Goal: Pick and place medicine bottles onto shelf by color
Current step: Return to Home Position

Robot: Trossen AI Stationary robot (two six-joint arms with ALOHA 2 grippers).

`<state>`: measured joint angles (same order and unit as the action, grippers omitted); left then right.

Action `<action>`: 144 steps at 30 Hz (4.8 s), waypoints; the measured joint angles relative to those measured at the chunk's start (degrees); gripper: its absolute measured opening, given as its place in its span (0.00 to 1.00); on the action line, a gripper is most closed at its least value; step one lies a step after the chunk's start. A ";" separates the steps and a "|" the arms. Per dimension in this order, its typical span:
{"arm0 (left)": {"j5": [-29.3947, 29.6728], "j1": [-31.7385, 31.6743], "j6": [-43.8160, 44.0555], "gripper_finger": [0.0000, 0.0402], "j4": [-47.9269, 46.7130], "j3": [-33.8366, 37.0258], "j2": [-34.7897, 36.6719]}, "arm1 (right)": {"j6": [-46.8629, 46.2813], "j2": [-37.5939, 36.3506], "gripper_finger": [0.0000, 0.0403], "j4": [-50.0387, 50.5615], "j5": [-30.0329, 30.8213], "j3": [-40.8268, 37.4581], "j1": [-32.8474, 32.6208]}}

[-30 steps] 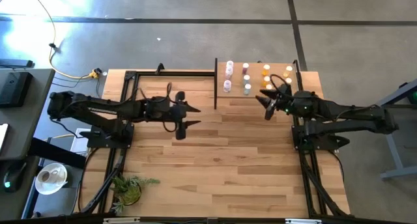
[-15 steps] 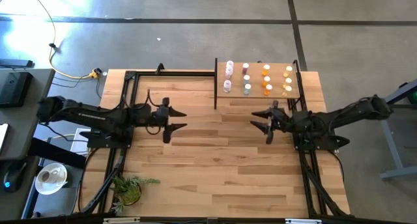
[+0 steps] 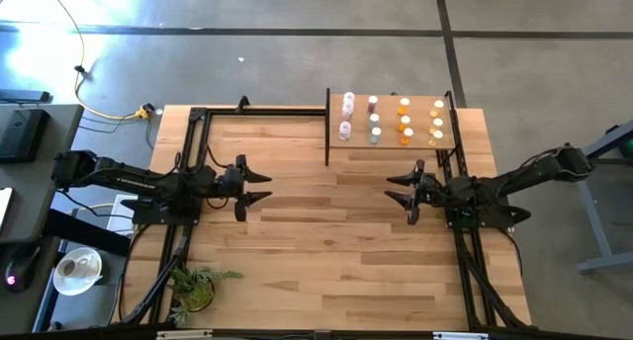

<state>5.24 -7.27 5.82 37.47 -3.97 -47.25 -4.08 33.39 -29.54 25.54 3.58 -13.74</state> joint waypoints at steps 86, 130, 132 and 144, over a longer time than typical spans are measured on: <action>0.33 -1.57 -9.03 0.47 -30.36 3.26 32.44 | -7.87 -33.09 0.44 36.16 8.52 0.23 -0.17; 0.31 -1.60 -9.03 0.47 -30.36 3.24 32.42 | -7.87 -33.08 0.44 36.17 8.52 0.23 -0.18; 0.31 -1.57 -9.03 0.47 -30.36 3.24 32.44 | -7.89 -33.07 0.44 36.18 8.51 0.23 -0.18; 0.31 -1.57 -9.03 0.47 -30.36 3.24 32.44 | -7.89 -33.07 0.44 36.16 8.52 0.23 -0.19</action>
<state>5.54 -8.84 -3.20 7.11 -0.73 -14.81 -11.96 0.32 6.61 34.06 3.81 -13.93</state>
